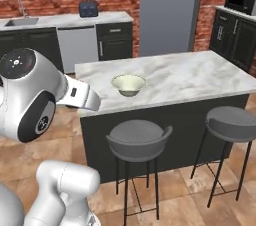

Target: There is a bowl on the dining counter. Grab a lemon wedge from the fridge and place it in the bowl. Then get the liquor bottle and glass cup from the cabinet and place them next to the bowl.

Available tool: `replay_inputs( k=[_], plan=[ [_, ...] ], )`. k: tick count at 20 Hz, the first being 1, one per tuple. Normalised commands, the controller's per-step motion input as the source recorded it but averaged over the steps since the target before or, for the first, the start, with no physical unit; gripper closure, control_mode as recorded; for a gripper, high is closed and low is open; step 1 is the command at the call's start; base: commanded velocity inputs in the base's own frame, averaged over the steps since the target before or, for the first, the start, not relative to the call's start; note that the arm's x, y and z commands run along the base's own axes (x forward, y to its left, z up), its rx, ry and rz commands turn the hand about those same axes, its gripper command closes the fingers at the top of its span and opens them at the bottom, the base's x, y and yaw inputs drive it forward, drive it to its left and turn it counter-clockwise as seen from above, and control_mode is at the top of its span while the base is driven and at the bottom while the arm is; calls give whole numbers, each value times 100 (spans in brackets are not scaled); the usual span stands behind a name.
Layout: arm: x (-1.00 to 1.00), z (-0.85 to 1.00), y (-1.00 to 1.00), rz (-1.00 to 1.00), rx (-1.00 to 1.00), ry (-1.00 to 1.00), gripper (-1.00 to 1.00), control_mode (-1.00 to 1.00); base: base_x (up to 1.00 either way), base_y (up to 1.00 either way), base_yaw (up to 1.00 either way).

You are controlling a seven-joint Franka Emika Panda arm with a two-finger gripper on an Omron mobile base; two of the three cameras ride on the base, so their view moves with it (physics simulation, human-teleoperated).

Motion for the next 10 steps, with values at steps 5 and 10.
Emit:
replay_inputs(
  k=[5, 10],
  plan=[
    [0, 0, 0, 0, 0, 0, 100, 100, 70, 0, 10],
    [0, 0, 0, 0, 0, 0, 100, 100, 72, 0, 12]
  ],
)
